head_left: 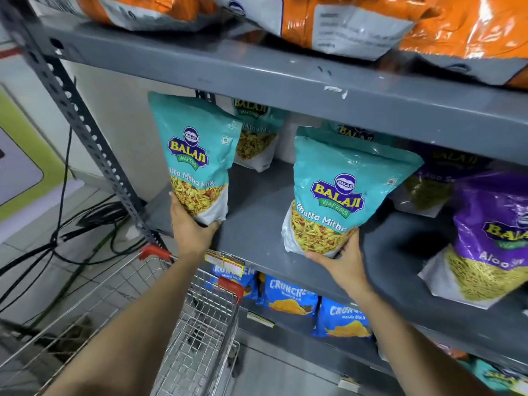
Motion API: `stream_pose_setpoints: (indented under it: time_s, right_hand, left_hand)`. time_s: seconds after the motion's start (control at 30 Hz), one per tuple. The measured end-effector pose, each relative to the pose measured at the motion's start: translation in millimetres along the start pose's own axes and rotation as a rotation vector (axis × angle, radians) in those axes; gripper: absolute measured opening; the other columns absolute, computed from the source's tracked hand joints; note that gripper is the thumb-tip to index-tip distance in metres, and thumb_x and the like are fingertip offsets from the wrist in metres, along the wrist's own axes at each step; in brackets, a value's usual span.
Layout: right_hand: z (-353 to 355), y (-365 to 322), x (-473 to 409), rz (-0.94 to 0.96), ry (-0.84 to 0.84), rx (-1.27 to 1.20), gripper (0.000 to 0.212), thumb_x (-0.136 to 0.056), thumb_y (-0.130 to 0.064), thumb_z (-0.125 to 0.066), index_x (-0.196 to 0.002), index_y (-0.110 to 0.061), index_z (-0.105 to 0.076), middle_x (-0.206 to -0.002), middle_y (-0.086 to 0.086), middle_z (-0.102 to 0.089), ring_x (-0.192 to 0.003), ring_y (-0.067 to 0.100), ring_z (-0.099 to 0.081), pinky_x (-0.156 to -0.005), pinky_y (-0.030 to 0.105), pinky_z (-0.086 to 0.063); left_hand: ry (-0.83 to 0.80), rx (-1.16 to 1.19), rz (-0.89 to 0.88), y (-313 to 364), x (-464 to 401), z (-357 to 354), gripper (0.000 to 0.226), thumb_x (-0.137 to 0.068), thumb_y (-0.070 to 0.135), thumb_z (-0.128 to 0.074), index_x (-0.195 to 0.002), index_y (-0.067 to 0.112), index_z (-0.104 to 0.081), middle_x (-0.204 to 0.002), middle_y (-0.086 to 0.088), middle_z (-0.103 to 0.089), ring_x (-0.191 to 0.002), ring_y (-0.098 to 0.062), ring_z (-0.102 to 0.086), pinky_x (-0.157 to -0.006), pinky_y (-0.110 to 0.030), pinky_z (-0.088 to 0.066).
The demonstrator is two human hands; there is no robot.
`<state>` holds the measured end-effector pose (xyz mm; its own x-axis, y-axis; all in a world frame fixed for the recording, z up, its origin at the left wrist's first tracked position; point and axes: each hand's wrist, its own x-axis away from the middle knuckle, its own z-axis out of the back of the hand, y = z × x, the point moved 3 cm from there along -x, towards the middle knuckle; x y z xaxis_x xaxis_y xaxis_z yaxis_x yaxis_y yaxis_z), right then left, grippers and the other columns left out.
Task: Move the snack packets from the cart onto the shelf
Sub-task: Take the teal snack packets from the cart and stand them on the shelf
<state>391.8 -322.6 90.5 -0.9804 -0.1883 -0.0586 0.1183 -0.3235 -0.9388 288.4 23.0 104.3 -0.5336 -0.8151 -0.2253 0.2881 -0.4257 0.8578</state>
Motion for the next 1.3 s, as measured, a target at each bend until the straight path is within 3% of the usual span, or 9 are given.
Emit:
stream_pose_setpoints:
  time_s: [0.13, 0.33, 0.67, 0.77, 0.97, 1.07, 1.13, 1.2, 1.3]
  right_hand:
    - [-7.8, -12.3, 5.5, 0.009, 0.014, 0.019, 0.111, -0.036, -0.063, -0.094, -0.126, -0.064, -0.030, -0.119, -0.039, -0.058, -0.117, 0.004, -0.061, -0.098, 0.039, -0.055]
    - [-18.6, -20.7, 10.6, -0.002, 0.028, 0.030, 0.108, -0.036, -0.068, -0.091, -0.123, -0.067, -0.027, -0.127, -0.016, -0.061, -0.119, 0.013, -0.061, -0.100, 0.043, -0.054]
    - [-21.6, -23.0, 15.4, -0.016, 0.009, 0.005, 0.109, -0.036, -0.064, -0.094, -0.121, -0.071, -0.026, -0.123, -0.030, -0.058, -0.120, 0.008, -0.060, -0.101, 0.042, -0.054]
    - [-21.9, -21.3, 16.7, -0.010, -0.001, -0.007, 0.108, -0.037, -0.062, -0.094, -0.121, -0.070, -0.027, -0.120, -0.037, -0.056, -0.120, 0.005, -0.059, -0.101, 0.039, -0.054]
    - [-23.6, -18.8, 16.4, 0.011, -0.015, -0.045, 0.104, -0.039, -0.058, -0.096, -0.121, -0.062, -0.034, -0.122, -0.028, -0.061, -0.118, 0.003, -0.061, -0.098, 0.037, -0.055]
    - [-22.4, -20.1, 17.2, 0.007, -0.060, -0.069, 0.107, -0.040, -0.053, -0.097, -0.126, -0.055, -0.035, -0.127, -0.022, -0.060, -0.121, 0.004, -0.059, -0.098, 0.035, -0.055]
    - [-18.8, -20.7, 19.6, -0.004, -0.112, -0.117, 0.112, -0.043, -0.042, -0.100, -0.134, -0.044, -0.035, -0.131, -0.017, -0.059, -0.125, 0.004, -0.057, -0.098, 0.028, -0.054]
    - [-8.8, -17.9, 24.7, -0.001, -0.098, -0.147, 0.115, -0.052, -0.028, -0.099, -0.144, -0.037, -0.031, -0.135, -0.015, -0.057, -0.128, -0.002, -0.053, -0.099, 0.016, -0.048]
    - [25.1, -11.6, 43.8, 0.000, 0.067, -0.127, 0.084, -0.072, -0.024, -0.088, -0.143, -0.029, -0.045, -0.132, -0.011, -0.057, -0.123, -0.006, -0.053, -0.105, 0.020, -0.039]
  left_hand:
    - [0.077, -0.001, 0.005, 3.1, 5.7, -4.4, 0.129, -0.056, 0.029, -0.093, -0.154, 0.016, -0.010, -0.153, -0.010, -0.034, -0.141, -0.031, -0.035, -0.114, -0.050, -0.033]
    - [0.106, 0.021, 0.005, 8.2, 12.2, -3.9, 0.127, -0.056, 0.033, -0.092, -0.153, 0.013, -0.013, -0.154, -0.013, -0.034, -0.141, -0.032, -0.032, -0.116, -0.046, -0.028]
    - [0.064, 0.017, 0.008, 8.7, 12.5, 2.1, 0.127, -0.057, 0.030, -0.092, -0.153, 0.015, -0.011, -0.152, -0.014, -0.034, -0.141, -0.031, -0.032, -0.116, -0.046, -0.029]
    - [0.048, 0.028, 0.007, 7.5, 12.6, 2.9, 0.126, -0.058, 0.030, -0.092, -0.153, 0.017, -0.011, -0.152, -0.013, -0.034, -0.141, -0.030, -0.031, -0.116, -0.045, -0.028]
    - [0.002, 0.064, -0.009, 3.1, 12.9, 5.2, 0.131, -0.054, 0.031, -0.094, -0.153, 0.019, -0.010, -0.155, -0.010, -0.029, -0.144, -0.029, -0.029, -0.119, -0.046, -0.027]
    - [-0.007, 0.067, 0.025, 1.1, 19.4, 7.5, 0.131, -0.057, 0.035, -0.092, -0.154, 0.015, -0.006, -0.161, -0.012, -0.019, -0.149, -0.028, -0.018, -0.120, -0.040, -0.019]
    - [0.023, 0.075, 0.028, 3.3, 31.6, 10.6, 0.122, -0.064, 0.034, -0.089, -0.153, 0.011, -0.010, -0.161, -0.015, -0.016, -0.149, -0.027, -0.015, -0.118, -0.035, -0.015]
    - [0.084, 0.126, 0.029, 8.7, 51.1, 13.7, 0.098, -0.075, 0.028, -0.082, -0.149, 0.010, -0.022, -0.153, -0.016, -0.030, -0.143, -0.029, -0.029, -0.117, -0.039, -0.025]
    - [0.122, 0.251, 0.061, 25.5, 95.6, 10.0, 0.045, -0.086, 0.018, -0.069, -0.126, 0.012, -0.050, -0.122, -0.012, -0.058, -0.111, -0.027, -0.057, -0.098, -0.033, -0.048]
